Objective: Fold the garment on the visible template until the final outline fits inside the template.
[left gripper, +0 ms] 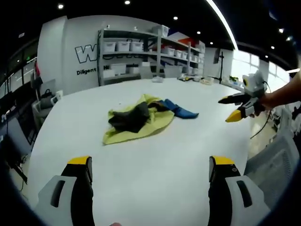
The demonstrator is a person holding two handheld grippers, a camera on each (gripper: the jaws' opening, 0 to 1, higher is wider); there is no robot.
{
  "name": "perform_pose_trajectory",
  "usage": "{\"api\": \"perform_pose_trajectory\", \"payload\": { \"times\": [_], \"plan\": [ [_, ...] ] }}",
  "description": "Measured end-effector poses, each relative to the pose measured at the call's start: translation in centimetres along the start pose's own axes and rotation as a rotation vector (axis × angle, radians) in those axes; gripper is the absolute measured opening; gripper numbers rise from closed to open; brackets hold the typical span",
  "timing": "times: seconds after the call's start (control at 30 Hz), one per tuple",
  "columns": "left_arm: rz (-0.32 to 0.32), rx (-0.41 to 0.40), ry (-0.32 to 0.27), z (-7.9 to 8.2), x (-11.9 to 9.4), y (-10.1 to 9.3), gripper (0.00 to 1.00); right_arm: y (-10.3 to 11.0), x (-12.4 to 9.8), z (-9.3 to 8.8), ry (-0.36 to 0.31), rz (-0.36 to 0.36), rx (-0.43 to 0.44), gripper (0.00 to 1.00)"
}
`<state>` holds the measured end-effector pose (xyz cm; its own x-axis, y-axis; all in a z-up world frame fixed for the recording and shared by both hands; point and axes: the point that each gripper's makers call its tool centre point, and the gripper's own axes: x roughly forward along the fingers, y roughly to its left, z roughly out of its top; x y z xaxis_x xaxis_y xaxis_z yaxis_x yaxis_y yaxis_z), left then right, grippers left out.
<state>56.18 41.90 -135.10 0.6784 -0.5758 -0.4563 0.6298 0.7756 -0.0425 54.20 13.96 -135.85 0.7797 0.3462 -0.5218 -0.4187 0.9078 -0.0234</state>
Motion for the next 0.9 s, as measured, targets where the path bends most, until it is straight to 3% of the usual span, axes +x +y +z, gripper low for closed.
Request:
{"api": "perform_pose_trajectory", "payload": {
  "times": [0.43,0.9],
  "plan": [
    [-0.022,0.017,0.009,-0.2,0.0,-0.7,0.99,0.0,-0.5,-0.3,-0.002,-0.01,0.004,0.94],
    [-0.024,0.031,0.015,-0.5,-0.1,-0.4,0.99,0.2,-0.8,1.0,-0.028,-0.018,-0.018,0.94]
  ]
}}
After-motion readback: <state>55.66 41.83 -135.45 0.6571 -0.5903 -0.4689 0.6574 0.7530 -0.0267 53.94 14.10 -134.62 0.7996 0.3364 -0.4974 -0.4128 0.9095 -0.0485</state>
